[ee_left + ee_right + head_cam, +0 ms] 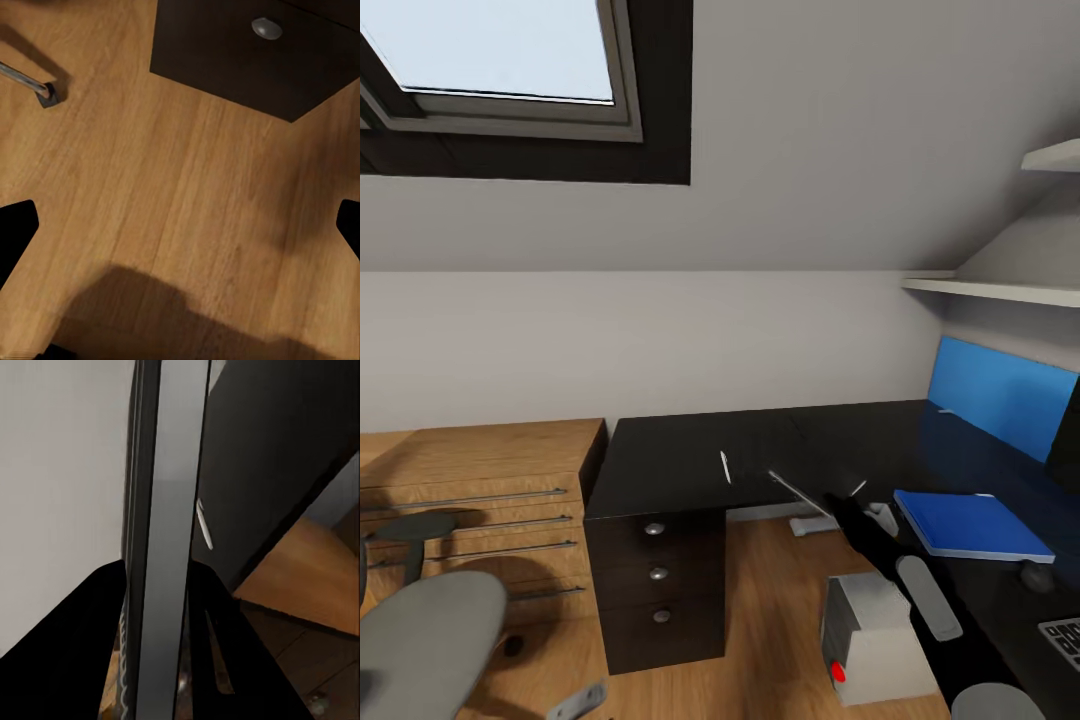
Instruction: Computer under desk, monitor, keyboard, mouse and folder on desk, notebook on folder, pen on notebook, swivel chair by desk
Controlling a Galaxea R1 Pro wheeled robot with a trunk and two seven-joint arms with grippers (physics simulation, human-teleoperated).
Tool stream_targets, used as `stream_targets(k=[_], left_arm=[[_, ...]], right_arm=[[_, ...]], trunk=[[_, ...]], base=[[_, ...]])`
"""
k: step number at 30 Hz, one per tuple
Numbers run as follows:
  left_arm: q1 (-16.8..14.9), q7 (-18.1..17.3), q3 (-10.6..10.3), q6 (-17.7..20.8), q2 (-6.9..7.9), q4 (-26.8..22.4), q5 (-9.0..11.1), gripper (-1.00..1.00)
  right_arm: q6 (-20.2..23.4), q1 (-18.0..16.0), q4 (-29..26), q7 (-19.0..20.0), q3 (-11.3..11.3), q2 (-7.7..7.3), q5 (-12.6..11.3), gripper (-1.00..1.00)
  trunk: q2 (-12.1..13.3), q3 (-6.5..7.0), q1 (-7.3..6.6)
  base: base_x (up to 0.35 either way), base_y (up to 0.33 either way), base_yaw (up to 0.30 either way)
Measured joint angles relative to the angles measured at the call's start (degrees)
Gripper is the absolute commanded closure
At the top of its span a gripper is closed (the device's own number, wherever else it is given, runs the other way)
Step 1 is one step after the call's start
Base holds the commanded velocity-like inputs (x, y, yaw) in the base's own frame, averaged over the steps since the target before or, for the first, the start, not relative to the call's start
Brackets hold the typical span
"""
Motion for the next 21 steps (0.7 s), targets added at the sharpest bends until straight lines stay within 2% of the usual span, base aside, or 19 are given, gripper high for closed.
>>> stream_targets(k=[2, 3, 7, 8, 13, 16, 21], left_arm=[[0.00, 0.00, -0.04, -0.74, 0.00, 0.54, 0.01, -1.00], [0.01, 0.00, -0.13, -1.48, -0.03, 0.90, 0.01, -1.00], [0.00, -0.01, -0.58, -2.47, -0.06, 1.39, 0.03, -1.00], [0.00, -0.01, -1.00, -2.71, -0.07, 1.50, 0.03, -1.00], [0.00, 0.01, -2.90, -3.01, -0.09, 1.74, 0.06, -1.00], [0.00, 0.05, -5.06, -3.21, -0.09, 2.63, 0.06, -1.00], [0.00, 0.06, -6.16, -3.74, -0.02, 3.41, 0.05, -1.00]], right_arm=[[0.01, -0.62, -0.02, -2.51, -1.68, -0.17, -0.06, 1.00], [0.03, -1.11, -0.03, -4.87, -3.48, -0.31, 0.08, 1.00], [0.02, -1.68, 0.16, -9.20, -7.28, -0.39, 0.16, 1.00], [0.03, -1.84, 0.29, -10.86, -9.06, -0.41, 0.49, 1.00], [-0.04, -1.99, 0.40, -13.07, -12.50, -0.37, 0.20, 1.00], [-0.15, -2.07, 0.33, -13.88, -14.21, -0.36, 0.18, 1.00], [-0.28, -2.10, -0.21, -14.45, -17.64, -0.30, 0.18, 1.00]], trunk=[[0.00, 0.00, 0.00], [0.00, 0.00, 0.00], [0.00, 0.00, 0.00], [0.00, 0.00, 0.00], [0.00, 0.00, 0.00], [0.00, 0.00, 0.00], [0.00, 0.00, -0.02]], base=[[0.000, -0.002, 0.000], [0.000, -0.001, 0.000], [0.000, 0.000, 0.000], [0.000, 0.000, 0.000], [0.000, 0.000, 0.000], [0.000, 0.000, 0.000], [0.093, -0.106, 0.000]])
